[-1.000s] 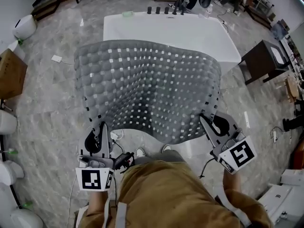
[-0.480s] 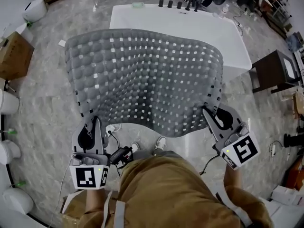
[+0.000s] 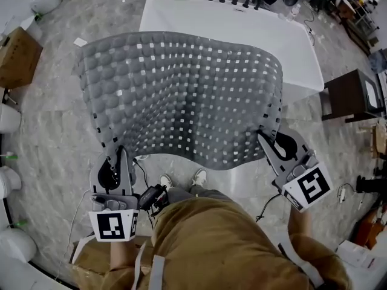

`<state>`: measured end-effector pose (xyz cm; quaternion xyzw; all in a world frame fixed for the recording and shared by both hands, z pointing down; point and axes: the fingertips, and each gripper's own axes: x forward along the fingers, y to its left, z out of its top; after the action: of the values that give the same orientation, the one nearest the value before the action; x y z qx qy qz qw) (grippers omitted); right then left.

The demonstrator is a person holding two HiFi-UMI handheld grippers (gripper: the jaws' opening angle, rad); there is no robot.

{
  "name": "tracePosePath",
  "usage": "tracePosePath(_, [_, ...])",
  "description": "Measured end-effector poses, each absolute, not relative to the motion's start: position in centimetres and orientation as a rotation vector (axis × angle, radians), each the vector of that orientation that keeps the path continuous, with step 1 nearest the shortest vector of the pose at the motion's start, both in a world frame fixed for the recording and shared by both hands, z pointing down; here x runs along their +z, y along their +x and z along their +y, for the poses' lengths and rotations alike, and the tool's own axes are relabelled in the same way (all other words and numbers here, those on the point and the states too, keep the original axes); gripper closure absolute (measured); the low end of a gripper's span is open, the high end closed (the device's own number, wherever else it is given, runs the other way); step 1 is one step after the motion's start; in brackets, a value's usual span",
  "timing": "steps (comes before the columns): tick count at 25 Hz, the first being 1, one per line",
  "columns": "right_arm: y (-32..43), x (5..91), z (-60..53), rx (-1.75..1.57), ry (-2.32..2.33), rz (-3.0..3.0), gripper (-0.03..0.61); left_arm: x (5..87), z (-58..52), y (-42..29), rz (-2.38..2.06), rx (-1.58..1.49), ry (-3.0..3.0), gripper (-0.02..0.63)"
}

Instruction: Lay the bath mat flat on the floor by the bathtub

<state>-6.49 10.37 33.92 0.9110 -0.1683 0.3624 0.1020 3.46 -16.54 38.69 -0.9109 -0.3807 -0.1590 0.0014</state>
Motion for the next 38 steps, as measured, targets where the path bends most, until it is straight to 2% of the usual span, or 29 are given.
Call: tracePosePath(38, [-7.6,35.6,11.8,1.088,2.618,-0.495,0.531,37.8,-16.0,3.6,-1.128,-0.577,-2.693,0.572])
